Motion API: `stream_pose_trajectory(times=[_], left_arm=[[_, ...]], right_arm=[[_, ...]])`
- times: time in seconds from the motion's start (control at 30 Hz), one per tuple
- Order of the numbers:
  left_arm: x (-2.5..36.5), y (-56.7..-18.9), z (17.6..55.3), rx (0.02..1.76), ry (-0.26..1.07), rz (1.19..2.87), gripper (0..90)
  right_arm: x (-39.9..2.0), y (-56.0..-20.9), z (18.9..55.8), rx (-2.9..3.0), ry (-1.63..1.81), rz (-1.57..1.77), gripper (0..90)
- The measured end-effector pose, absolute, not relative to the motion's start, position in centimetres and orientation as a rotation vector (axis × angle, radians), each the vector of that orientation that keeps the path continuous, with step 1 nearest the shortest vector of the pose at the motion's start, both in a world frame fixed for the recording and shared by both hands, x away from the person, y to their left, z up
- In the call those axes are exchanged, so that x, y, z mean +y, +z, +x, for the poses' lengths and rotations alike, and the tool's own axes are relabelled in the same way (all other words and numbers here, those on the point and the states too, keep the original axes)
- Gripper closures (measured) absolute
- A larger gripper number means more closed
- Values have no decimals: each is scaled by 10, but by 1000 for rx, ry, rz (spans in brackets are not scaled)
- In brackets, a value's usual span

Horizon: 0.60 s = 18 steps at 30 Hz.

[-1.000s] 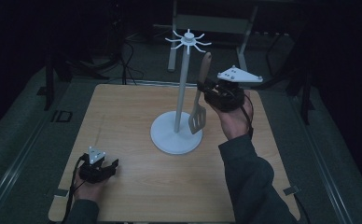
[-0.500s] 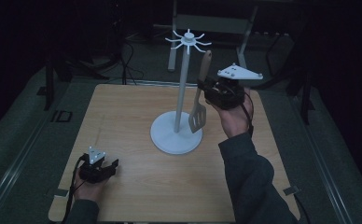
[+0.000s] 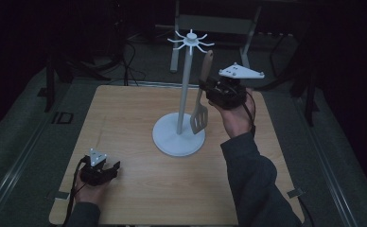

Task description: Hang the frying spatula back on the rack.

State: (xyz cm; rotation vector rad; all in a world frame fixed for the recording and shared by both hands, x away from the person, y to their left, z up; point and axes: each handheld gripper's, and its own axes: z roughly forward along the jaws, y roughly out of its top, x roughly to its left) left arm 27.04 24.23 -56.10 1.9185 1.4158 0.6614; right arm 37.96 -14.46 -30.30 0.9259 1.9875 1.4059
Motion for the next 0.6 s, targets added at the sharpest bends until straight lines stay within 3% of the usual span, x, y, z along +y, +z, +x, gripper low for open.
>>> stream_pose_trajectory(times=[0.6], left_arm=[[243,-561,270,1419,667,1918,400]], right_arm=[[-140,-300,385,2002,1397,921,733]])
